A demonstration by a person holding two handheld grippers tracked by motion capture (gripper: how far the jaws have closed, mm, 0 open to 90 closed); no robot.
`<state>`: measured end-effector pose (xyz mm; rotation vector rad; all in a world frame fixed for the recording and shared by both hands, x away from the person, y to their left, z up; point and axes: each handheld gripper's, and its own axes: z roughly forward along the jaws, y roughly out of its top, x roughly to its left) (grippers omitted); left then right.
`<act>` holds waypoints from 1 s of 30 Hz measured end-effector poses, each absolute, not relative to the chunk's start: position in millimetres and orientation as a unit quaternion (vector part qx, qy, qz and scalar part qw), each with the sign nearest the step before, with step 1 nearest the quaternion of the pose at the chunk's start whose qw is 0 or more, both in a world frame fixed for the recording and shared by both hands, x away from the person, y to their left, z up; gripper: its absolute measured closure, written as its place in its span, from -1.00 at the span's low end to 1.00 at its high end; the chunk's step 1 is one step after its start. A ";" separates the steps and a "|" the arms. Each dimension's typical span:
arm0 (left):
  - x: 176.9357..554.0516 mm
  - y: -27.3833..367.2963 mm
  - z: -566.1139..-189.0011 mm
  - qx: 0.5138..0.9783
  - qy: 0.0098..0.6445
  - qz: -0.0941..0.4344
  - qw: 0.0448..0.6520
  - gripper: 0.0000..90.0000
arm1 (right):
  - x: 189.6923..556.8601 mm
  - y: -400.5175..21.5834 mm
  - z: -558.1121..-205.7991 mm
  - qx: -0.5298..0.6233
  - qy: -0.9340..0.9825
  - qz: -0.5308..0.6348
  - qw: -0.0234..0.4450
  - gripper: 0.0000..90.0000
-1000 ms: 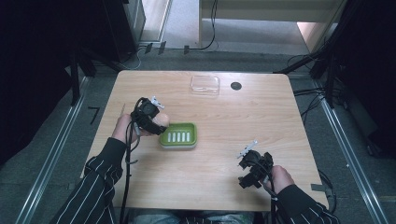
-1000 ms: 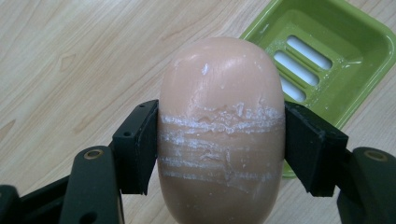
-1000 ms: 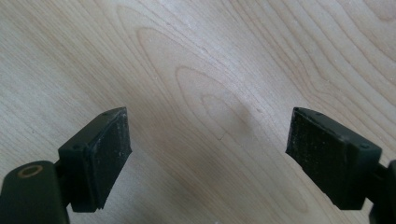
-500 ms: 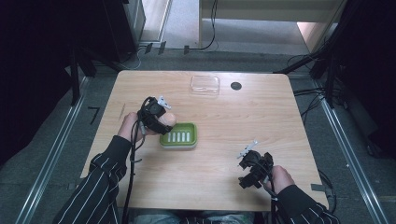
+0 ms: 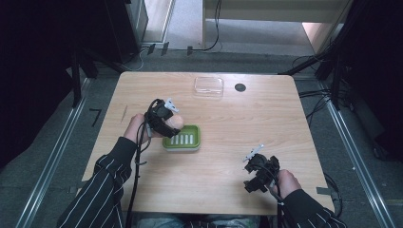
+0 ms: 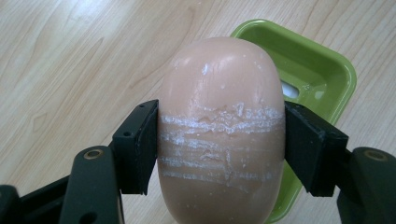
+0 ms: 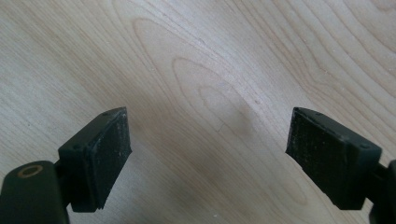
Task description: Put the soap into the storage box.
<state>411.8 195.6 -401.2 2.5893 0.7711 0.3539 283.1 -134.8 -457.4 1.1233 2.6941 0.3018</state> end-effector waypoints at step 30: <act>410.8 179.4 -421.8 0.945 0.217 0.122 0.211 -0.26 | 281.2 -137.0 -457.1 0.382 0.913 0.102 0.104 -0.68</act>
